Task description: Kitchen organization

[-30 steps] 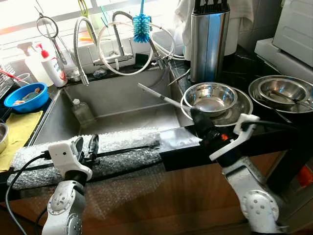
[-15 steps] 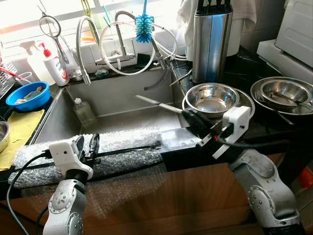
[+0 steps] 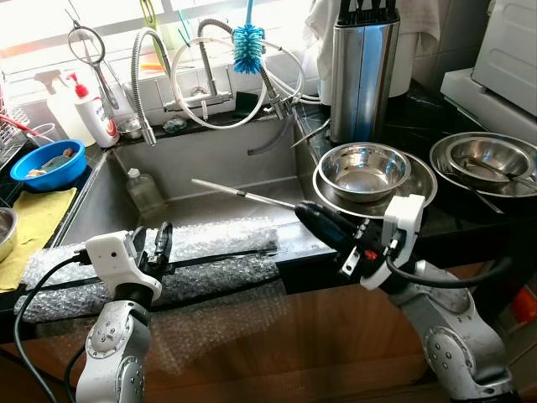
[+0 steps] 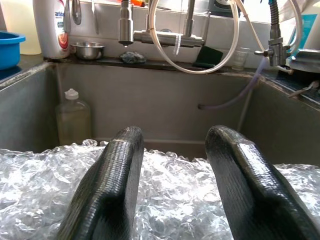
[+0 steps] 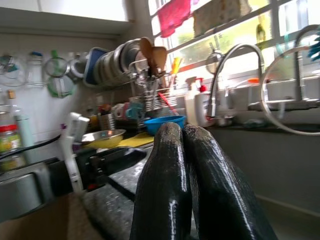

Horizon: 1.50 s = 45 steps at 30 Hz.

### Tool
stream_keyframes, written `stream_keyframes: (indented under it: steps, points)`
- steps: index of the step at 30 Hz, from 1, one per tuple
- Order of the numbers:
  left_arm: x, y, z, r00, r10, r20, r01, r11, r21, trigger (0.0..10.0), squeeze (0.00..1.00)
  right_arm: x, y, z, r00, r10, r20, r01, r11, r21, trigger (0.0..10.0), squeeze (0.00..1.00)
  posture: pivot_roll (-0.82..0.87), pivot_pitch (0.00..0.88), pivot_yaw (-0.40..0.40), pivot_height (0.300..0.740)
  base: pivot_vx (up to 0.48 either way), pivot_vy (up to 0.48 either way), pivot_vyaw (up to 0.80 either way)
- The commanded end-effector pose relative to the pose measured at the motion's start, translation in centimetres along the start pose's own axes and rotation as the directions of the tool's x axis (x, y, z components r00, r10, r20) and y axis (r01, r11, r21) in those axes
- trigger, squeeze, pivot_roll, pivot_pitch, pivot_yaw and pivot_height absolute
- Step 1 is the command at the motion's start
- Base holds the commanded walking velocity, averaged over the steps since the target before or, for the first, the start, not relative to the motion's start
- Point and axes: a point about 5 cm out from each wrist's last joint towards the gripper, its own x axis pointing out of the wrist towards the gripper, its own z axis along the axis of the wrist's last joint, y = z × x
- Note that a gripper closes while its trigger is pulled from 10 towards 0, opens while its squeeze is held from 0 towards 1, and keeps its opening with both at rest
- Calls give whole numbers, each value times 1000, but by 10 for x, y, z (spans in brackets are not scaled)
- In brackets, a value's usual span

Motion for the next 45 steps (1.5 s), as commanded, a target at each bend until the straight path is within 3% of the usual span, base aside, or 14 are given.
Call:
stream_keyframes:
  steps: [1,14,15,16,17,23,25,27,31,36,37,39,40,45]
  points:
    - [3,4,3,1000,21,12,-21,1000,-2,10000,0,5,10,3,997,74,11,-74,997,2,10000,0,-99,0,153,740,0,0,0]
    - [16,7,14,997,73,22,-67,977,-204,10000,0,6,13,-2,997,77,1,-77,997,12,10000,0,-98,0,158,740,0,0,0]
    - [17,8,15,998,62,24,-57,984,-168,10000,263,6,12,-2,998,64,1,-64,998,9,10000,0,-97,0,160,740,0,0,0]
    - [17,8,15,999,48,22,-45,990,-132,10000,780,6,11,-3,998,56,0,-56,998,6,10000,0,-97,0,160,740,0,0,0]
    - [17,7,15,999,37,19,-35,993,-111,10000,1000,6,11,-3,999,49,-1,-49,999,3,10000,0,-98,0,161,740,0,0,0]
    - [15,6,15,1000,17,16,-17,999,-39,10000,1000,6,8,-3,1000,28,0,-28,1000,-9,10000,0,-99,0,163,740,0,0,0]
    - [15,2,14,999,-36,10,35,995,98,10000,1000,7,6,-3,1000,10,-2,-10,1000,-20,10000,0,-98,0,162,740,0,0,0]
    - [15,-6,15,991,-134,2,125,932,341,10000,1000,7,2,-3,1000,-14,-4,14,999,-34,10000,0,-98,0,162,740,0,0,0]
    - [15,-9,17,985,-171,6,151,890,431,10000,1000,7,2,-4,1000,-20,-4,19,999,-38,10000,0,-98,0,162,740,0,0,0]
    - [20,-16,28,968,-250,32,173,751,637,10000,1000,9,1,-3,1000,-26,-2,26,999,-45,10000,0,-93,0,159,740,0,0,0]
    - [20,-18,29,964,-266,28,181,727,663,10000,455,9,1,-3,1000,-28,-1,28,999,-45,10000,0,-91,0,158,740,0,0,0]
    - [20,-19,29,961,-275,25,185,710,680,10000,455,9,1,-3,1000,-29,-1,28,999,-45,10000,0,-91,0,158,740,0,0,0]
    - [20,-21,29,957,-290,22,194,692,695,10000,0,9,1,-3,1000,-29,0,29,999,-45,10000,0,-91,0,158,740,0,0,0]
    - [22,-27,29,939,-342,20,212,626,750,10000,0,10,2,-2,1000,-11,1,11,999,-44,10000,0,-92,0,157,740,0,0,0]
